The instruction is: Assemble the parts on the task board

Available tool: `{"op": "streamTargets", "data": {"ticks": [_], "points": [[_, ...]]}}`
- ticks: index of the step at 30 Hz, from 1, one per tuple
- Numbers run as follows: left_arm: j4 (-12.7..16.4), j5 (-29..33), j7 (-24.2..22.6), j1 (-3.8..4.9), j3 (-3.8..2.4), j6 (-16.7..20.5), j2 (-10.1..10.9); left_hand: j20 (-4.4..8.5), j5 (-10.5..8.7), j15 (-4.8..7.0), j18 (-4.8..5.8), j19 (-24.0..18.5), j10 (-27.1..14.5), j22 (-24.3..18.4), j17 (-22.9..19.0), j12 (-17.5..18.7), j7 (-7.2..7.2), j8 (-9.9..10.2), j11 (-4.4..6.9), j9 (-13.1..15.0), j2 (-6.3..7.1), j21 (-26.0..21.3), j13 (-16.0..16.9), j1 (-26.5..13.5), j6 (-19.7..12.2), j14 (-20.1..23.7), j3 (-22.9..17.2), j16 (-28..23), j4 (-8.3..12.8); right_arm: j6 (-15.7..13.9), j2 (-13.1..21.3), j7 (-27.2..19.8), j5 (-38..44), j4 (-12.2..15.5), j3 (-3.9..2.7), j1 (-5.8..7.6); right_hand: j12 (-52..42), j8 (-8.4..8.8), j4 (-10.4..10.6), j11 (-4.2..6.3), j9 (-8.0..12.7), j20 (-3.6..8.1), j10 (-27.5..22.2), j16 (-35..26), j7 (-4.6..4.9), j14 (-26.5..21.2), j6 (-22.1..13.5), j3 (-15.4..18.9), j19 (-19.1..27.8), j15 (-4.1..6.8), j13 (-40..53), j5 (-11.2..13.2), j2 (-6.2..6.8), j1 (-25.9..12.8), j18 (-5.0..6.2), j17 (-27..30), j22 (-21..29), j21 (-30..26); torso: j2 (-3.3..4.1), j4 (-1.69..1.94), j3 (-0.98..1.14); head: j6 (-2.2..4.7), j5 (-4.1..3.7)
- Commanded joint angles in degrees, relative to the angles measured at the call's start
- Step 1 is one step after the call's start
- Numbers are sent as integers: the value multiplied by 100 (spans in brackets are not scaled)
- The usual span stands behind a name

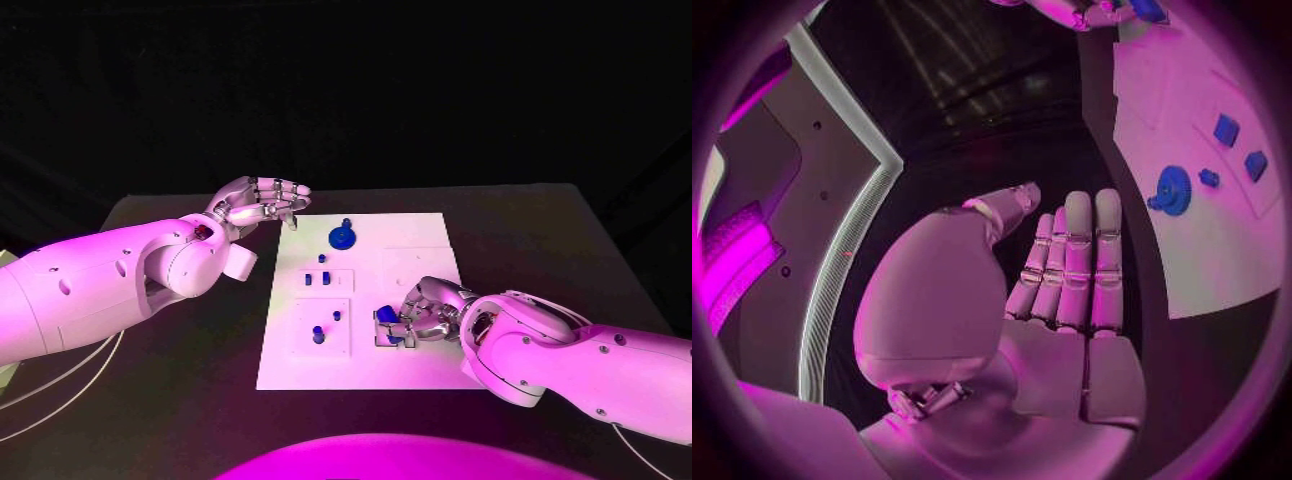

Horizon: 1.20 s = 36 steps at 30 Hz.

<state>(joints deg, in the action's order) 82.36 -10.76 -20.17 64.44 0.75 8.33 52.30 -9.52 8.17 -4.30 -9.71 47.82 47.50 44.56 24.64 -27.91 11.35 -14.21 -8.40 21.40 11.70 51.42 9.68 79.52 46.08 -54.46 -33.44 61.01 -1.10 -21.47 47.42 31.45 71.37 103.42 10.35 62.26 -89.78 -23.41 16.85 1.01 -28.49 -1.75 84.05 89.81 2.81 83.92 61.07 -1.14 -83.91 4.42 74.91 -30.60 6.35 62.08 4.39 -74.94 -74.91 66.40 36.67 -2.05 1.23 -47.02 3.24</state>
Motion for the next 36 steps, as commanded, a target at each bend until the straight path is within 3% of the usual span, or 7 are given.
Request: {"op": "streamTargets", "data": {"ticks": [1,16,32,35,36], "points": [[15,-5,-35,0,-4,-15,2,-28,12,-2,-80,-2,-30,-8,8,-29,15,-40,-8,-5,-37,-32,-5,-3,-26,29,17,21,-15,-48,-14,142,220,-38,-2,-6,-22,-30,14,3,8,12,595,19,20,608,-11,46,-203,9,1509,-11,4,-102,-63,-1506,-972,-22,-4,-3,2,6,11],[10,-5,-22,0,-4,-14,9,-28,11,-2,-81,1,-33,-8,10,-31,15,-40,-8,-5,-37,-31,-6,0,-27,26,18,27,-14,-120,-14,84,291,-14,-1,-25,-22,-81,21,-11,-10,-1,595,19,35,608,-52,332,-197,-3,1509,-40,130,-500,-55,-1506,-964,-94,-2,-5,3,15,23],[5,-6,-17,0,-4,-4,11,-29,11,-2,-81,4,-35,-8,12,-34,15,-41,-8,-6,-36,-31,-6,3,-28,24,19,33,-13,-223,80,-69,354,86,-1,-42,-22,-124,24,-15,-29,-5,595,19,39,608,-69,592,-202,-7,1509,-51,153,-673,-55,-1506,-967,-104,-3,-3,1,18,34],[3,-6,-14,0,-4,-3,12,-29,11,-2,-81,4,-35,-8,12,-34,15,-41,-8,-6,-36,-31,-6,3,-28,24,19,33,-13,-240,119,-186,348,97,-1,-43,-22,-131,20,-14,-32,-5,595,19,37,608,-71,587,-202,-7,1509,-58,109,-665,-55,-1506,-967,-108,-5,-1,1,21,36],[3,-6,-12,0,-4,-3,12,-29,11,-2,-81,4,-35,-8,12,-34,15,-41,-8,-6,-36,-31,-6,3,-28,24,19,33,-13,-231,131,-254,337,96,-1,-44,-22,-138,12,-9,-34,-3,595,19,33,608,-91,502,-202,-3,1509,-49,-9,-520,-51,-1506,-964,-131,-6,-2,2,25,41]]}}
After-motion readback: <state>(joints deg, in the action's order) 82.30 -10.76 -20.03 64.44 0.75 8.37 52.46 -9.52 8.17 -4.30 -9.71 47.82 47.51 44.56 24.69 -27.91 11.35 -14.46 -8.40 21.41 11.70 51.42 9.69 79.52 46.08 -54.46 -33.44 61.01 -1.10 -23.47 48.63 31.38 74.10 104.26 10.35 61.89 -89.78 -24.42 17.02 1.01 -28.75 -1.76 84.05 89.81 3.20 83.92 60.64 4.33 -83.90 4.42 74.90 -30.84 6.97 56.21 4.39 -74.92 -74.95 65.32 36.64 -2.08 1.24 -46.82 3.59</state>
